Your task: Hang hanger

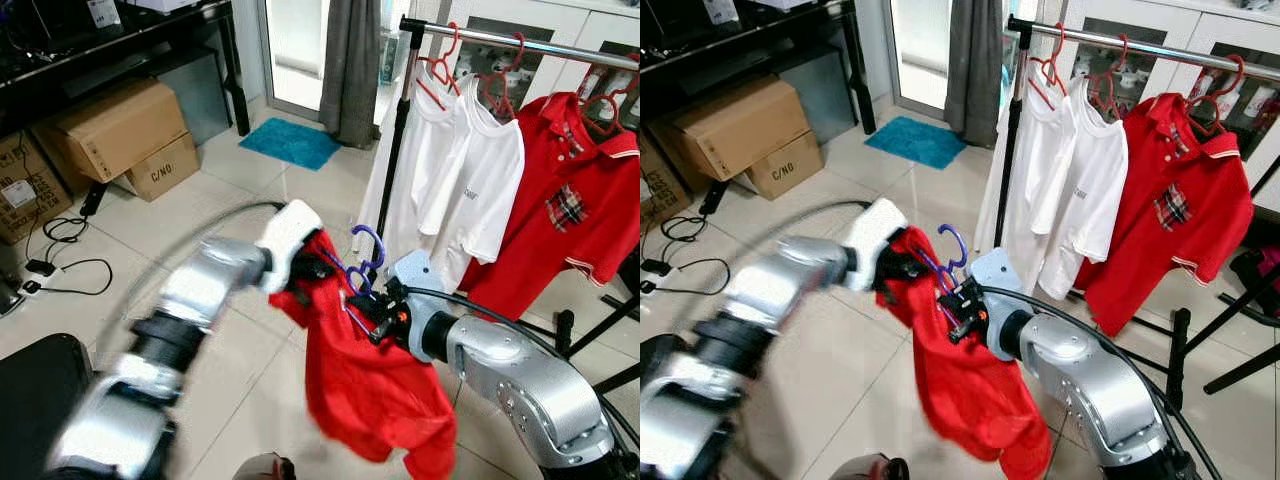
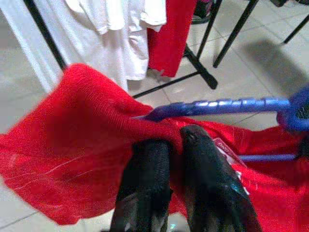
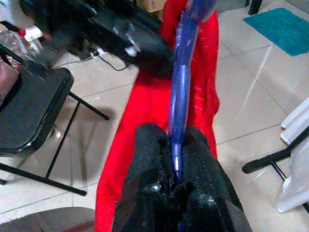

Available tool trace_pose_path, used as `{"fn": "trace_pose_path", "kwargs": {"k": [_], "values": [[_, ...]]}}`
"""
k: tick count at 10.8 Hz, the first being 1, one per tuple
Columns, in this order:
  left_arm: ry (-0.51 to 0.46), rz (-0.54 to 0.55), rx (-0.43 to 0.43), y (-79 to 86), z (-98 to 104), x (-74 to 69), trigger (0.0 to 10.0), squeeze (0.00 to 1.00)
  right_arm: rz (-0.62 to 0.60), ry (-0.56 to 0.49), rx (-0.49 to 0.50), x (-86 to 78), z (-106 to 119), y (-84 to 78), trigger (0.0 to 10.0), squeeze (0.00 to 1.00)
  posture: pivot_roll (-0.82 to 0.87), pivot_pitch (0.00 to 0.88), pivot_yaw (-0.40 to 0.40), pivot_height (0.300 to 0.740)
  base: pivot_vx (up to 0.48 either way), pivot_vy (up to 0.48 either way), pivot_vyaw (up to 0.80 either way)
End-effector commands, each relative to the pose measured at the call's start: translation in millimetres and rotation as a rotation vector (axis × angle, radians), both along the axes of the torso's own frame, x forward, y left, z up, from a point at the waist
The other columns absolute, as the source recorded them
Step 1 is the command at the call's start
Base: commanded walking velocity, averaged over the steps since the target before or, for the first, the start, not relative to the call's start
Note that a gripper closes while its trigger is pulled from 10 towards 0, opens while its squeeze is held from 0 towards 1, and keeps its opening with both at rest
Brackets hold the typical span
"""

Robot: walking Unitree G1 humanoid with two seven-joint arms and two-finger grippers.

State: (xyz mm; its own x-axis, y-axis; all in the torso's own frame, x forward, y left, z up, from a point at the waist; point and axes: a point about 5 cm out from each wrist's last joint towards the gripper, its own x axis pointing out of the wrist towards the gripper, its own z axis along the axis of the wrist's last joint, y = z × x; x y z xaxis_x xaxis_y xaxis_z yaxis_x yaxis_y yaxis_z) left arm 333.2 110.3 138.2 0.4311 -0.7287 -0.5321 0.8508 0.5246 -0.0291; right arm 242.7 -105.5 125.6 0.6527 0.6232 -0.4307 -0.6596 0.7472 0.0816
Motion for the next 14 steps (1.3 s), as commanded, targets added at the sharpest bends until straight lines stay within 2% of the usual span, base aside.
{"fn": "trace_pose_path", "kwargs": {"k": [1, 2, 4, 6, 7, 9, 10, 11, 13, 14], "values": [[-0.06, -0.059, -0.014, 1.6, 20.4, 1.2, 10.0, 1.0, 0.007, -0.001, 0.01, 2.0, 1.1, -0.3, 0.0, 0.0, 0.04, 0.0, 0.049, 0.74, 0.0, 0.0, 0.0], [-0.051, -0.123, 0.047, 17.8, 28.4, -3.2, 10.0, 1.0, -0.006, -0.006, 0.011, 4.4, 1.6, -4.0, 0.0, 0.0, 0.05, 0.0, 0.045, 0.74, 0.0, 0.0, 0.0], [-0.068, -0.149, 0.068, 34.7, 45.8, -2.7, 10.0, 1.0, -0.004, -0.012, 0.016, 7.4, 4.3, -4.5, 0.0, 0.0, 0.06, 0.0, 0.036, 0.74, 0.0, 0.0, 0.0], [-0.164, -0.261, -0.006, 39.7, 73.4, -1.6, 10.0, 1.0, 0.018, -0.022, 0.012, 8.6, 7.3, -5.6, 0.0, 0.0, 0.07, 0.0, 0.031, 0.74, 0.0, 0.0, 0.0], [-0.182, -0.327, -0.007, 39.9, 79.5, -1.1, 10.0, 1.0, 0.041, -0.044, 0.025, 9.1, 13.4, -4.8, 0.0, 0.0, 0.07, 0.0, 0.033, 0.74, 0.0, 0.0, 0.0], [-0.115, -0.471, 0.004, 40.9, 72.9, -3.9, 10.0, 1.0, 0.106, -0.086, 0.044, 7.0, 24.1, -0.9, 0.0, 0.0, 0.06, 0.0, 0.039, 0.74, 0.0, 0.0, 0.0], [-0.069, -0.571, -0.005, 38.8, 66.1, -8.1, 10.0, 0.67, 0.137, -0.11, 0.053, 5.6, 30.3, 1.8, 0.0, 0.0, 0.06, 0.0, 0.045, 0.74, 0.0, 0.0, 0.0], [-0.045, -0.621, -0.011, 38.6, 63.2, -10.5, 10.0, 0.0, 0.163, -0.127, 0.06, 3.9, 34.7, 4.3, 0.0, 0.0, 0.05, 0.0, 0.05, 0.74, 0.0, 0.0, 0.0], [-0.152, -0.622, -0.07, 33.8, 66.2, -0.3, 10.0, 0.0, 0.25, -0.167, 0.078, -4.6, 43.8, 10.2, 0.0, 0.0, 0.05, 0.0, 0.051, 0.74, 0.0, 0.0, 0.0], [-0.148, -0.657, -0.086, 32.3, 69.4, 0.3, 10.0, 0.0, 0.304, -0.181, 0.081, -10.4, 46.5, 12.7, 0.0, 0.0, 0.04, 0.0, 0.055, 0.74, 0.0, 0.0, 0.0]]}}
